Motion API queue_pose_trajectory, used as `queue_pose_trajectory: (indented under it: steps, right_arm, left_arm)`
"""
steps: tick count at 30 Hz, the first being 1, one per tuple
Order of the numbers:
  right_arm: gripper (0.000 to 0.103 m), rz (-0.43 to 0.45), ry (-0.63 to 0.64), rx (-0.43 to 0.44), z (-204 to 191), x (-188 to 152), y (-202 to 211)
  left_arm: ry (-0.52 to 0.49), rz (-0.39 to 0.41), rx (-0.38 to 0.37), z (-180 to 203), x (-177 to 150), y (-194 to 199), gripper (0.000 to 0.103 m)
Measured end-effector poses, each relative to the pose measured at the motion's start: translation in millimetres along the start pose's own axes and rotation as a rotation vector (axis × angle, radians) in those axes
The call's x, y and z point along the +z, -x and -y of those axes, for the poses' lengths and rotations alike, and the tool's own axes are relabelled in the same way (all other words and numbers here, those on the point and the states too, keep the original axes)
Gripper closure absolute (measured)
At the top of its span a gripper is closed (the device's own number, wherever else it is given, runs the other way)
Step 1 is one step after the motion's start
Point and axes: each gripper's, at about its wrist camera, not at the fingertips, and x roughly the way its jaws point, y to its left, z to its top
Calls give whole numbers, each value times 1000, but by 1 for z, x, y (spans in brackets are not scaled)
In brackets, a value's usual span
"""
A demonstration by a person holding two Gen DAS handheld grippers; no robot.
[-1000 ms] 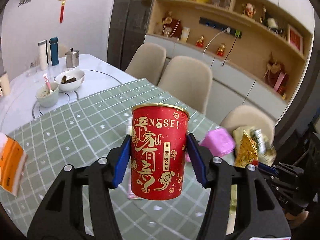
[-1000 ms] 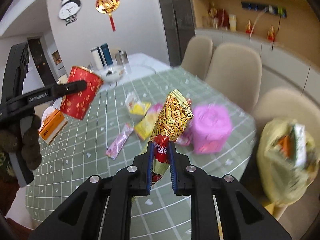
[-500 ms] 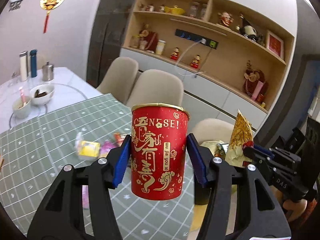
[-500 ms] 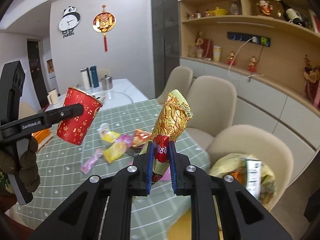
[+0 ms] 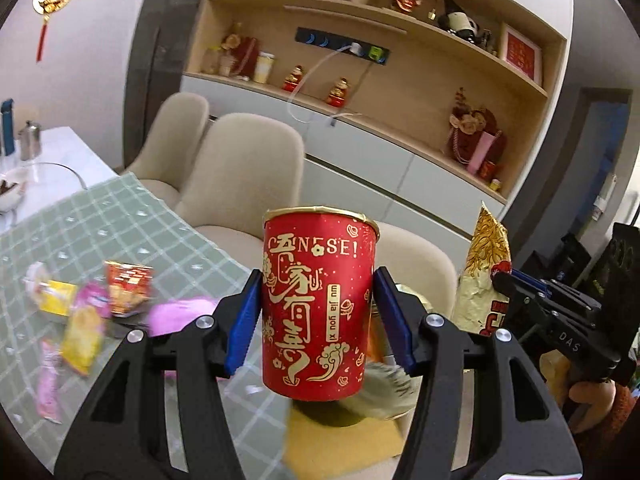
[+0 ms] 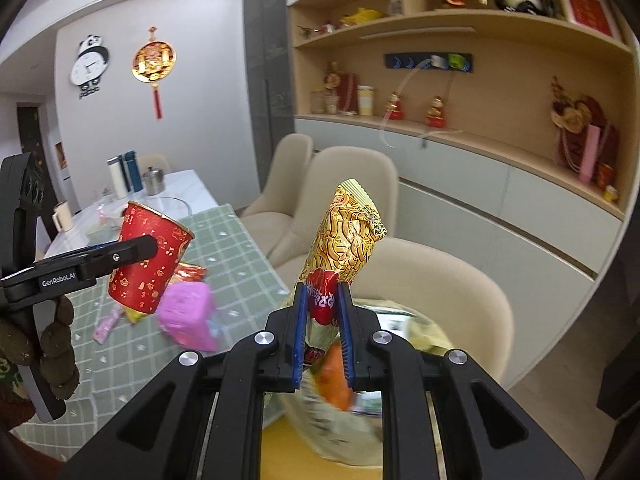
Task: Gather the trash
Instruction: 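Carry the red cup and gold wrapper to the yellow trash bag and release both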
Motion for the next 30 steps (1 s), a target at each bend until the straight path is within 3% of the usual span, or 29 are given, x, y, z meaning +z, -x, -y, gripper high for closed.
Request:
queue_pose_trajectory:
  steps: [5,18,22,25,30]
  right_arm:
    - [87,8,-9,-40,42,-5,0]
    - [87,-16,-93,-68,104,-18,-21]
    - [87,-32,-107,-71,114,-20,-33]
    - [87,-42,-110,-70,117,-22,-41]
    - [87,-61,-95,-49,113,-25,-54]
  left_arm:
    - [12,-89,-82,22,-18,-49,49]
    - [10,-248,-115,59,-50,-164,49]
    - [37,-265,-138,55,-57,-185,45]
    - [55,-323,-149,52,-61,-197,43]
    - [74,-325,-132,44,-56,-179,40]
